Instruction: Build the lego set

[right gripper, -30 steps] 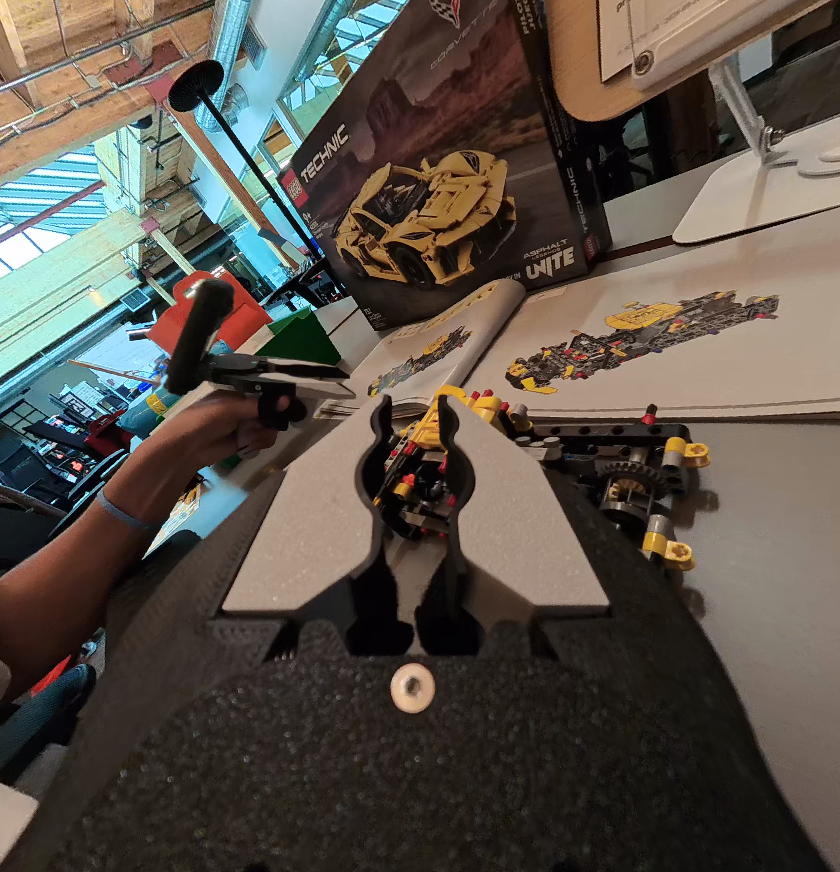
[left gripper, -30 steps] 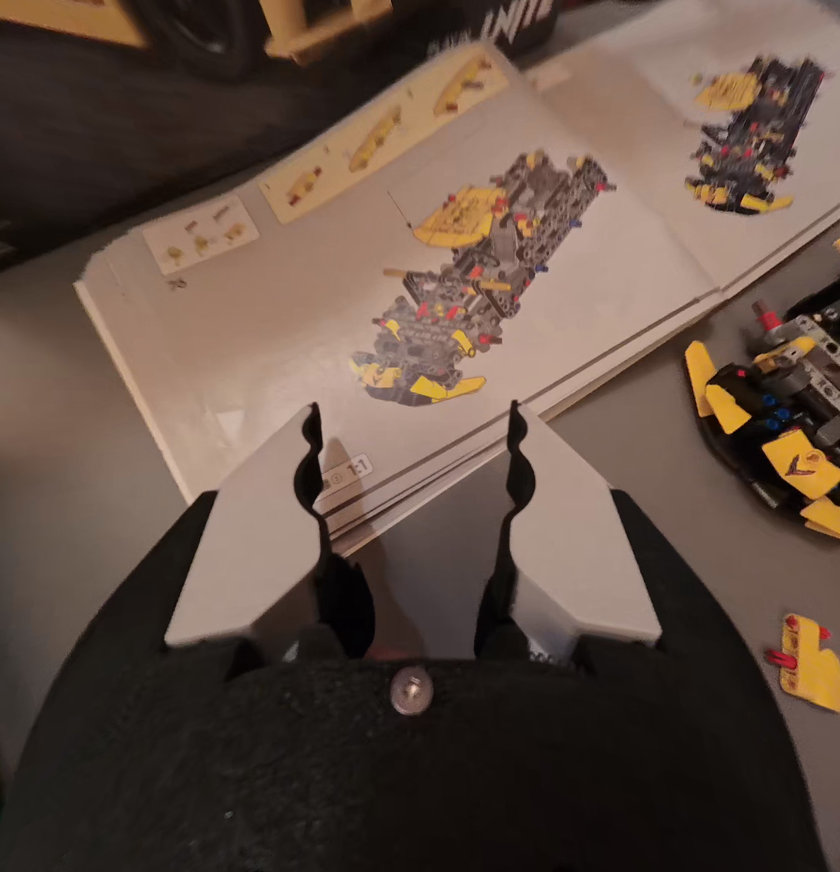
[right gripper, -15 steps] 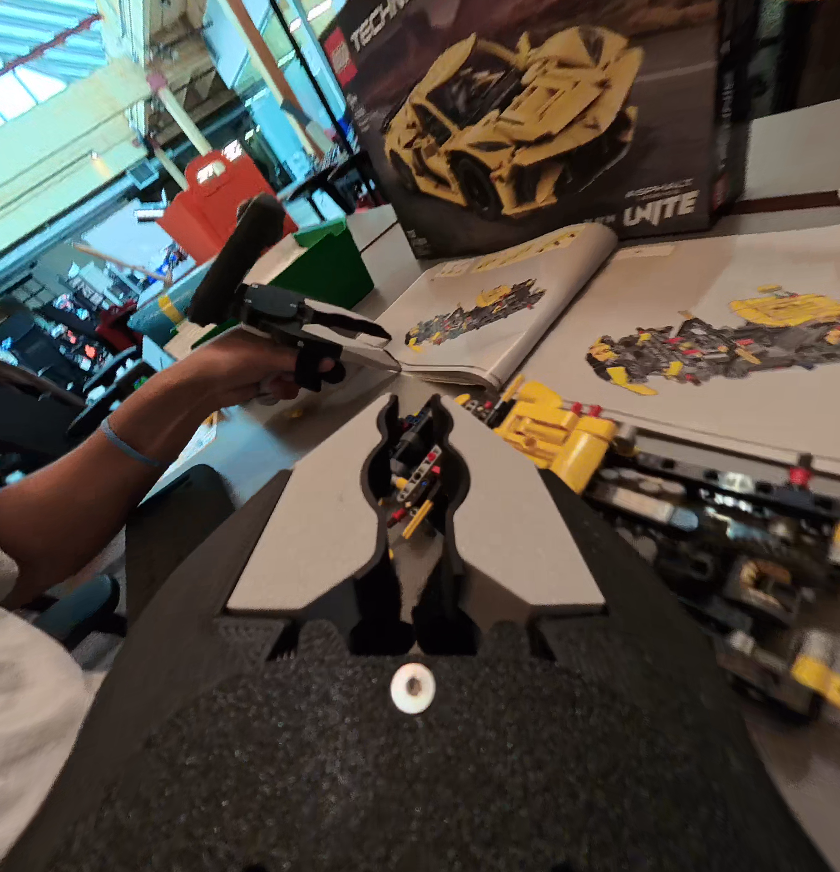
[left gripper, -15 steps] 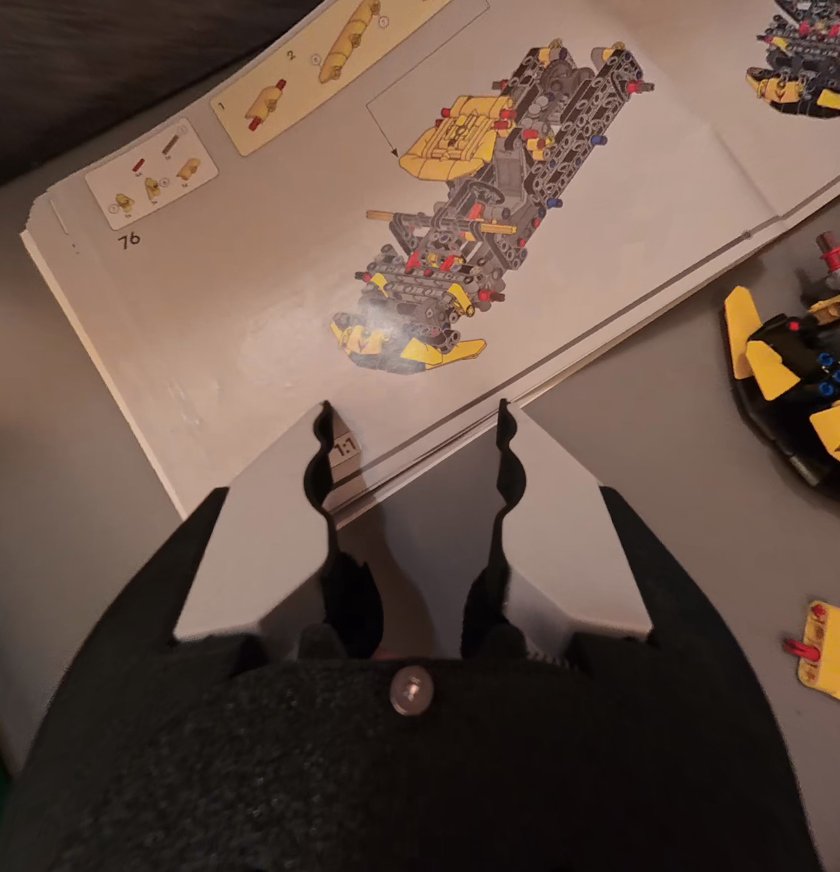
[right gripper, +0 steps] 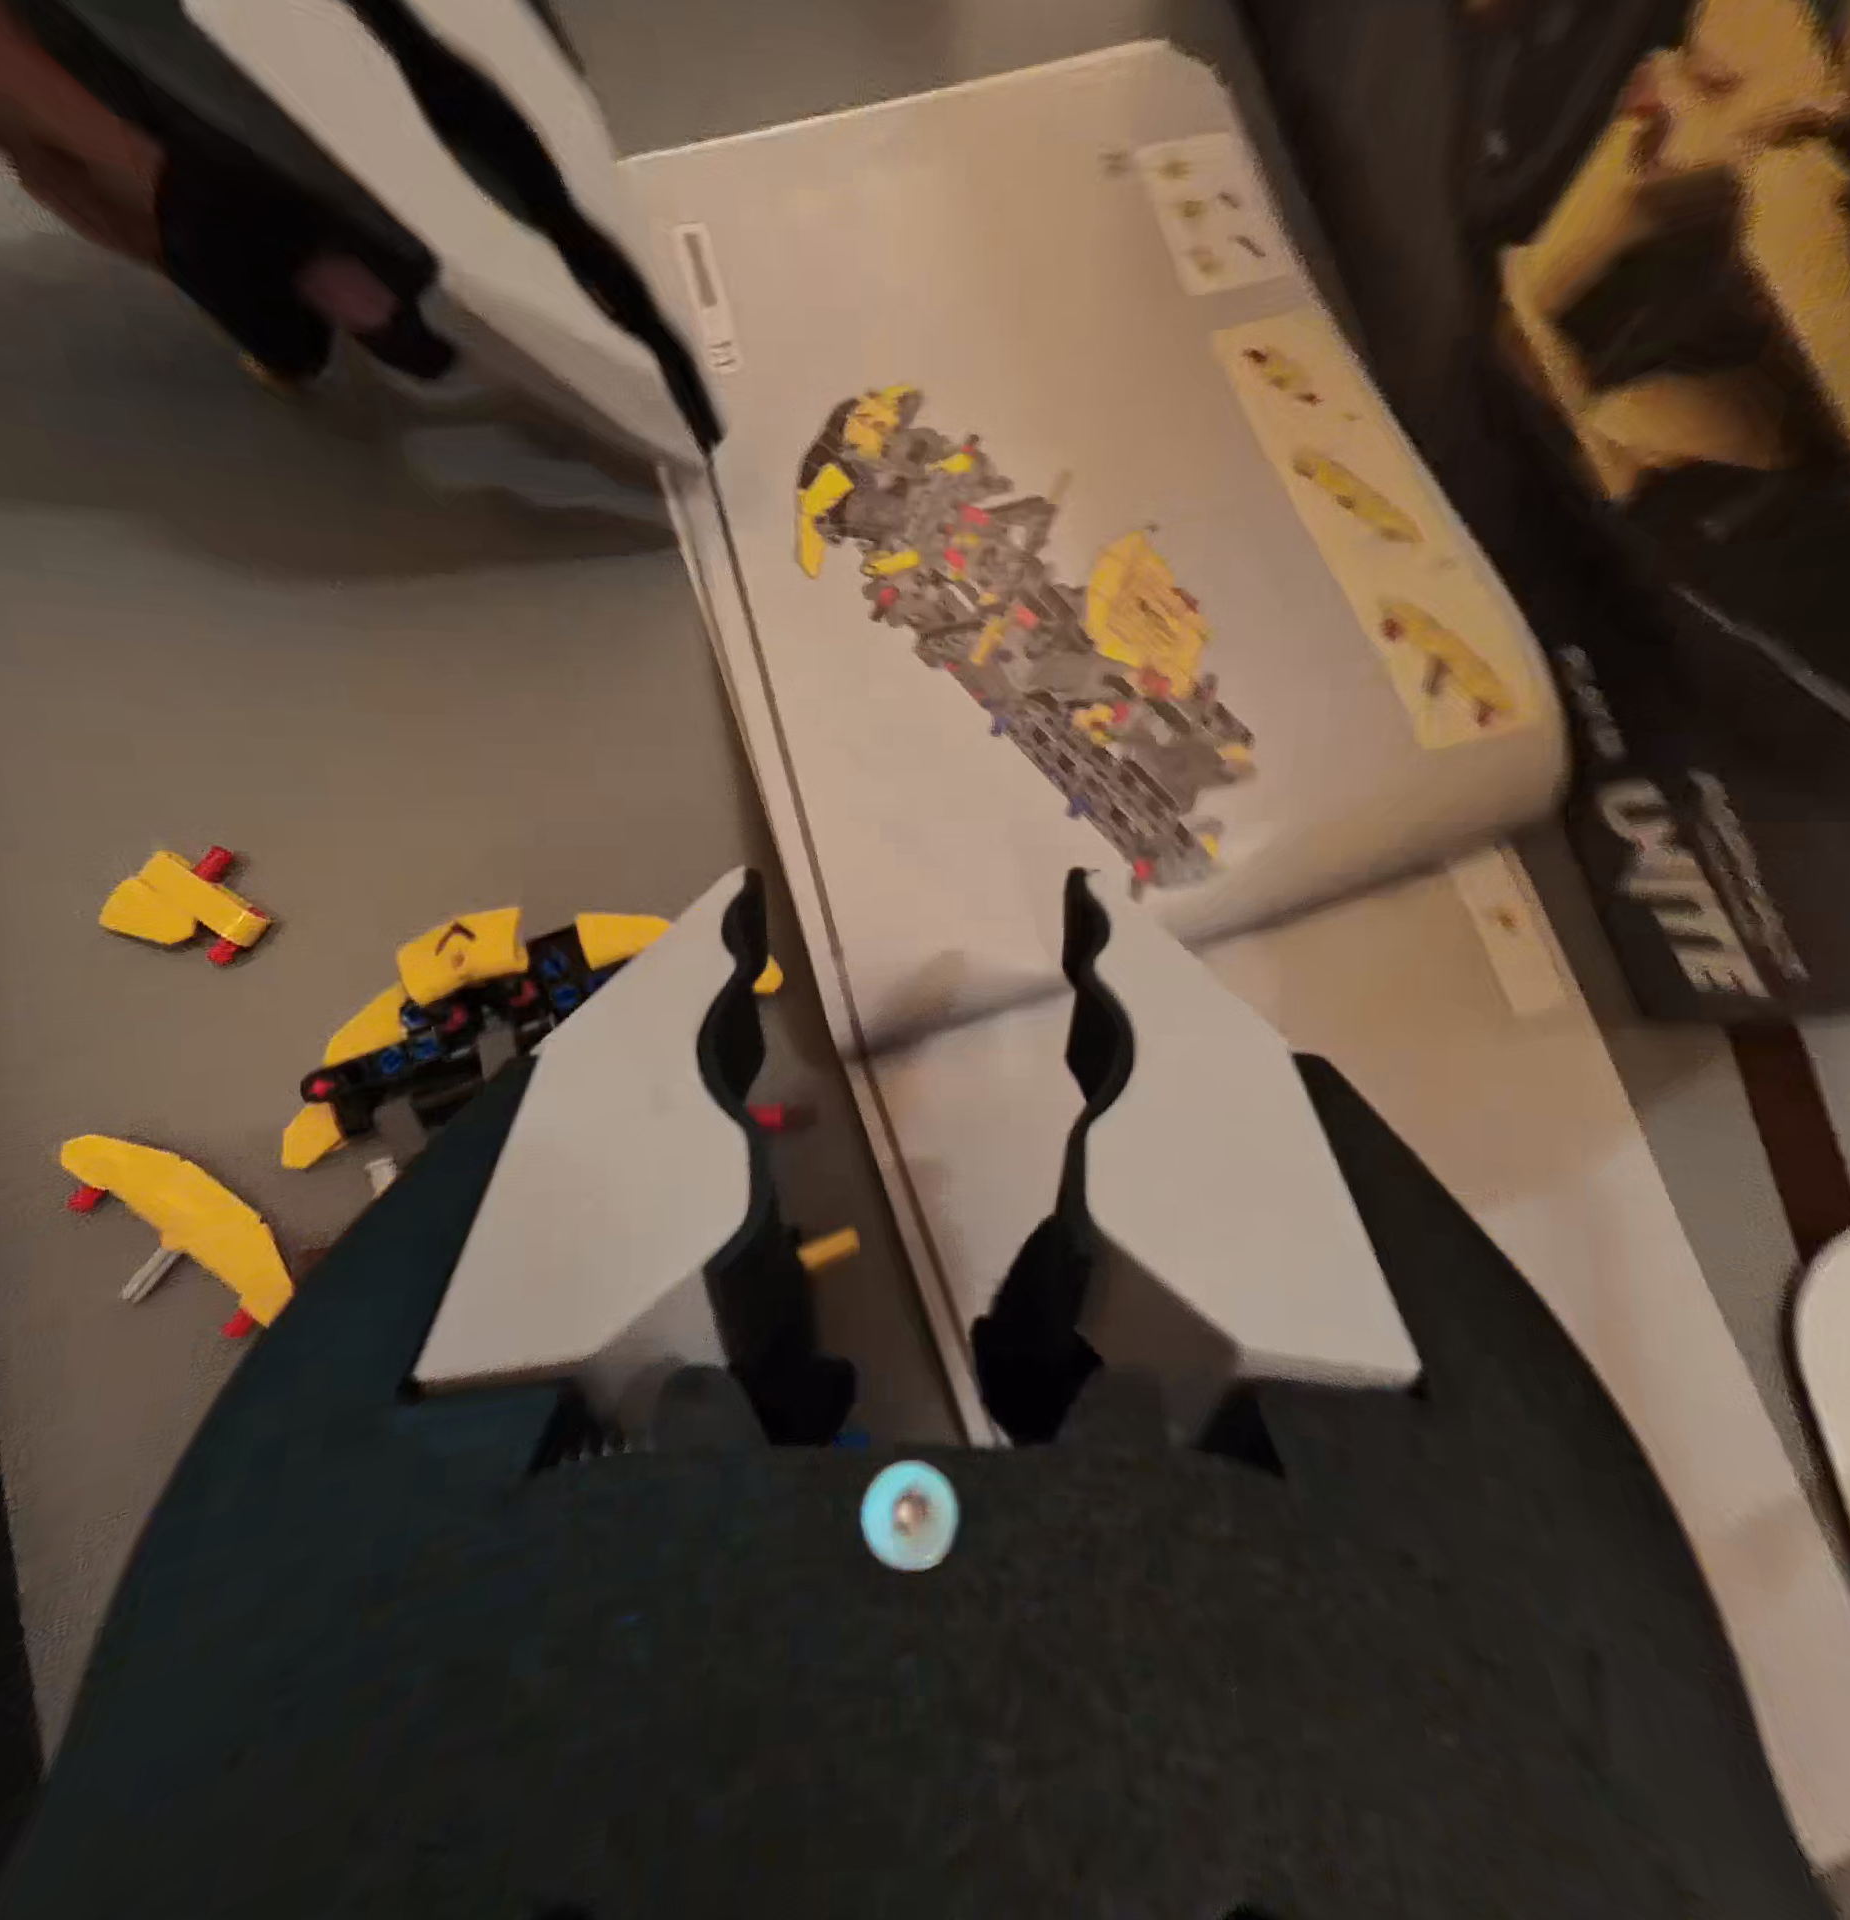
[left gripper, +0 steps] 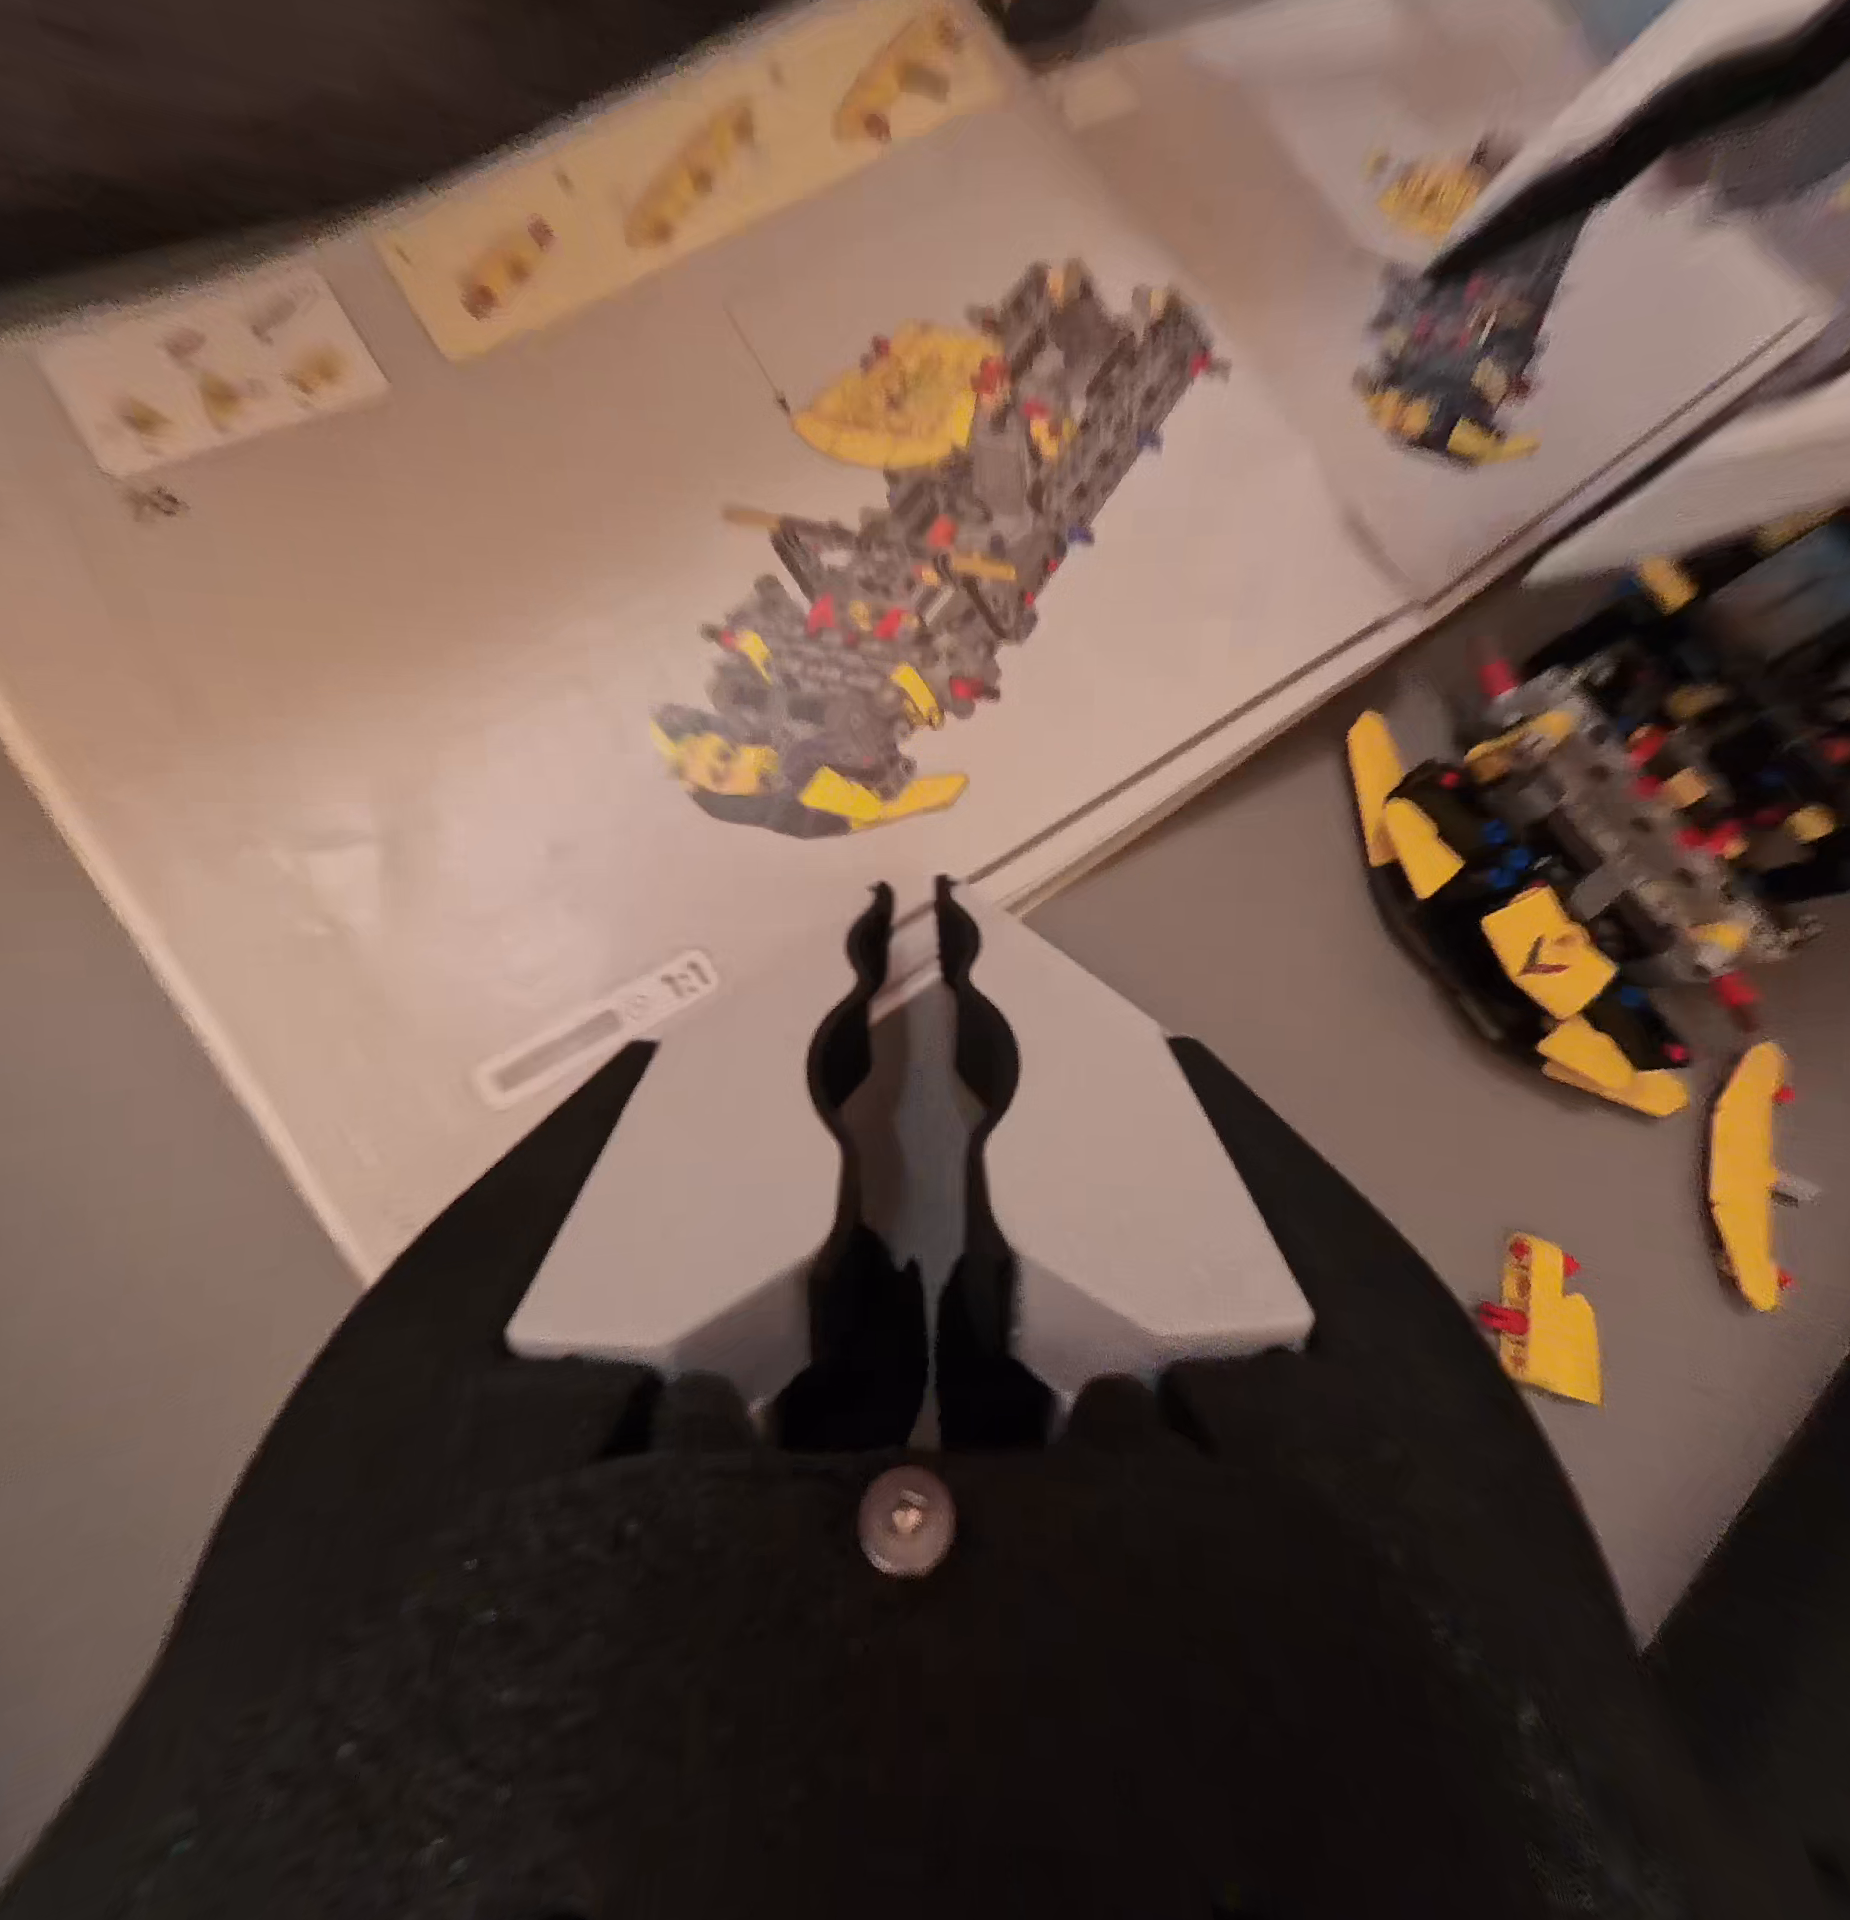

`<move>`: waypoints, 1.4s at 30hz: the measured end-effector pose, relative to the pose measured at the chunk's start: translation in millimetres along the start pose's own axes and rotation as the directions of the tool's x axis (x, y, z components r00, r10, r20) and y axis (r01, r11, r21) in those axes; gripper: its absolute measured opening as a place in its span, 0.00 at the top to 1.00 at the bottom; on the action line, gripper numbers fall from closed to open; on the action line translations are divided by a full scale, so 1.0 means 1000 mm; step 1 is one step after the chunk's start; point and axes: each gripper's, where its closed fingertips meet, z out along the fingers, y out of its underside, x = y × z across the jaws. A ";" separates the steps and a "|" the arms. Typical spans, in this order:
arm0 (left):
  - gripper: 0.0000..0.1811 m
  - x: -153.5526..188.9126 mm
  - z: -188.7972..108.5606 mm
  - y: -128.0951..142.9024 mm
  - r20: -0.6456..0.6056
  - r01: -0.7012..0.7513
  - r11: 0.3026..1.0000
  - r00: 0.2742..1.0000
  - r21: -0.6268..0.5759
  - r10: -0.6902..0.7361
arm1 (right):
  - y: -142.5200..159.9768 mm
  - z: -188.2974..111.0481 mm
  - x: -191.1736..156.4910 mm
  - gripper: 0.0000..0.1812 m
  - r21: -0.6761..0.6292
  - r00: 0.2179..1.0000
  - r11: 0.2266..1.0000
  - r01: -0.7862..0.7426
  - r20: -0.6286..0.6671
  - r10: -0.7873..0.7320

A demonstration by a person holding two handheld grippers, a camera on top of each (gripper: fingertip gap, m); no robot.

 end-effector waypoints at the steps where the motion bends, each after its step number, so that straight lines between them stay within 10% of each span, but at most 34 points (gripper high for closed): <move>1: 0.86 -0.007 -0.010 -0.009 0.009 -0.004 0.999 1.000 0.051 0.003 | -0.003 0.011 -0.001 0.66 -0.029 0.999 0.999 0.035 0.021 -0.034; 8: 0.77 -0.035 -0.036 -0.024 0.001 0.038 0.991 0.999 0.125 -0.039 | -0.015 0.083 -0.018 0.59 -0.201 0.947 0.926 0.321 0.095 -0.308; 22: 0.77 -0.042 -0.043 -0.005 0.000 0.102 0.991 0.995 0.082 -0.102 | -0.013 0.067 -0.035 0.98 -0.150 0.927 0.947 0.285 0.296 -0.232; 30: 0.77 -0.054 -0.031 -0.013 0.055 -0.010 0.997 0.998 0.073 0.006 | -0.013 0.049 -0.043 1.00 -0.111 0.910 0.955 0.275 0.349 -0.221; 39: 0.77 -0.055 0.033 -0.020 0.093 -0.187 0.978 0.976 -0.088 0.195 | 0.020 0.020 0.035 0.36 -0.053 0.976 0.986 -0.156 0.146 0.162; 42: 0.77 -0.047 0.040 -0.022 0.098 -0.200 0.976 0.973 -0.086 0.208 | 0.033 0.029 0.023 0.35 -0.068 0.951 0.972 -0.223 0.202 0.232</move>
